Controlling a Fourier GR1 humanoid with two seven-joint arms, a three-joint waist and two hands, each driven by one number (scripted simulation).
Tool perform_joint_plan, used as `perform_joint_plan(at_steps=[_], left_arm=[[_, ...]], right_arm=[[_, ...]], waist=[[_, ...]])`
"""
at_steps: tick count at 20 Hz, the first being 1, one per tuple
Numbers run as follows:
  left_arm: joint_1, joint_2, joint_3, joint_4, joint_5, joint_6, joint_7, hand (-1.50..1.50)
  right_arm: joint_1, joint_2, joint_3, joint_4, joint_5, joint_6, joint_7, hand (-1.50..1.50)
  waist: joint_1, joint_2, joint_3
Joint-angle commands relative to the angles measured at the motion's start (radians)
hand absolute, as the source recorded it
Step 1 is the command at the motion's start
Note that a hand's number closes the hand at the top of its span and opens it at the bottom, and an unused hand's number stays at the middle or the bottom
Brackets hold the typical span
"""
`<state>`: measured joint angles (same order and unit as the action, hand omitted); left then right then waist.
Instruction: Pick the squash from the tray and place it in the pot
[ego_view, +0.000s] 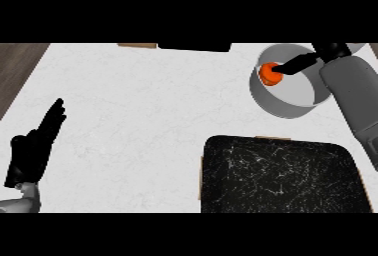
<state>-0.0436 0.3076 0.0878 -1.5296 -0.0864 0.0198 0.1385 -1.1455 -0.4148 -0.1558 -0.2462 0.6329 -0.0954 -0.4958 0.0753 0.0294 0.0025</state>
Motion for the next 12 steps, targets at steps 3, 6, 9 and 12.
perform_joint_plan(at_steps=[3,6,9,12], left_arm=[[-0.001,-0.023,-0.007,0.017,-0.007,0.011,-0.018,0.0],[0.016,0.0,0.012,0.003,-0.003,0.002,-0.015,0.0],[0.0,-0.02,-0.002,0.016,-0.019,0.018,-0.013,0.0],[0.062,-0.005,0.006,-0.046,-0.002,-0.008,0.01,0.0]], right_arm=[[-0.035,0.022,-0.159,-0.004,-0.163,0.024,-0.126,-1.5],[-0.051,-0.022,-0.252,0.001,-0.26,0.108,-0.152,-1.5],[-0.061,-0.052,-0.292,0.041,-0.303,0.196,-0.139,-1.5],[-0.053,-0.102,-0.3,0.057,-0.316,0.272,-0.094,-1.5]], waist=[[-0.005,0.001,0.001],[-0.015,-0.007,0.001],[-0.016,-0.004,0.0],[-0.028,-0.015,-0.001]])
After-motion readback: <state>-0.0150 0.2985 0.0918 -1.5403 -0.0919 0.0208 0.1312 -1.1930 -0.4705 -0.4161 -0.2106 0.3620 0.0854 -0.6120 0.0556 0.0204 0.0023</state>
